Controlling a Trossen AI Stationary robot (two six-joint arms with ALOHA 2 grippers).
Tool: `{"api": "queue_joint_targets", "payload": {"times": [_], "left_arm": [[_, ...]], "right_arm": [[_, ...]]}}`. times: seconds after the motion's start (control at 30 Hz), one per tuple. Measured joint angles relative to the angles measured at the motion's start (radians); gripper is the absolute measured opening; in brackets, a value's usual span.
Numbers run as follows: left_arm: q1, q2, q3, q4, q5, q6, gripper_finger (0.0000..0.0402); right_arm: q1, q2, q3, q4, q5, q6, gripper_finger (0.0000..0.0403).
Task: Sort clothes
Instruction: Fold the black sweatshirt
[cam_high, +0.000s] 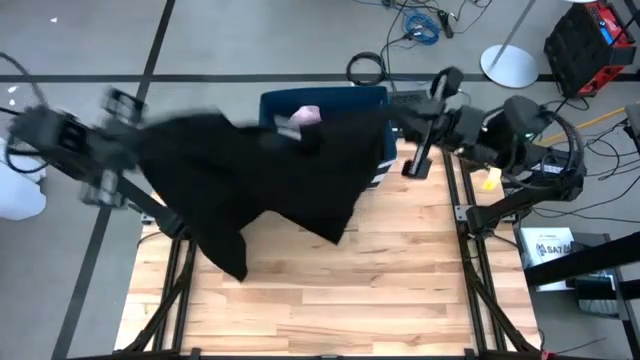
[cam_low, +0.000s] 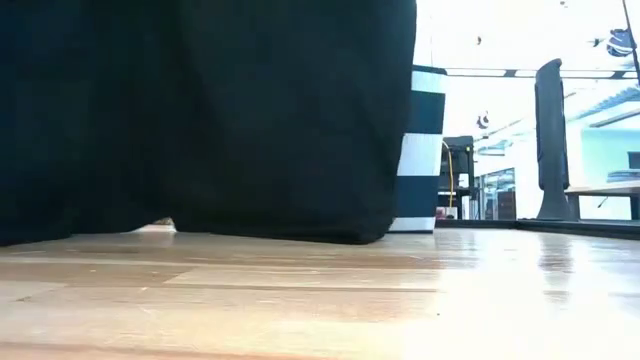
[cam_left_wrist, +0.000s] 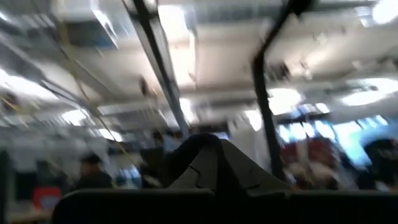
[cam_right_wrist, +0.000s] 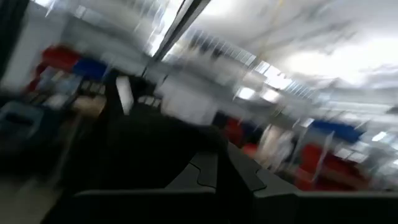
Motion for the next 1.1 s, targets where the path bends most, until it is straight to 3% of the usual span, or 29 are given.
{"api": "queue_joint_targets", "payload": {"times": [0.1, 0.23, 0.5, 0.7, 0.83, 0.97, 1.1], "left_arm": [[-0.001, 0.037, -0.022, -0.099, 0.021, -0.093, 0.0003], [-0.028, 0.118, -0.044, -0.118, 0.029, -0.164, 0.0003], [-0.211, 0.327, -0.048, -0.094, 0.010, -0.176, 0.0002], [-0.383, 0.479, -0.048, 0.014, -0.173, -0.174, 0.0002], [-0.479, 0.532, -0.048, 0.068, -0.288, -0.132, 0.0002], [-0.555, 0.537, -0.048, 0.097, -0.532, -0.043, 0.0002], [-0.562, 0.535, -0.057, -0.032, -0.774, -0.089, 0.0002]], "right_arm": [[0.047, -0.001, 0.034, -0.195, 0.006, 0.053, 0.0000], [0.162, -0.021, 0.044, -0.323, 0.058, 0.111, 0.0000], [0.559, -0.044, 0.045, -0.652, 0.336, 0.294, 0.0000], [0.917, 0.027, -0.007, -0.726, 0.675, 0.488, 0.0000], [1.070, 0.120, -0.009, -0.621, 0.900, 0.410, 0.0000], [1.104, 0.172, -0.009, -0.570, 1.091, 0.317, 0.0000], [1.020, 0.174, -0.010, -0.794, 1.104, 0.558, 0.0000]]}}
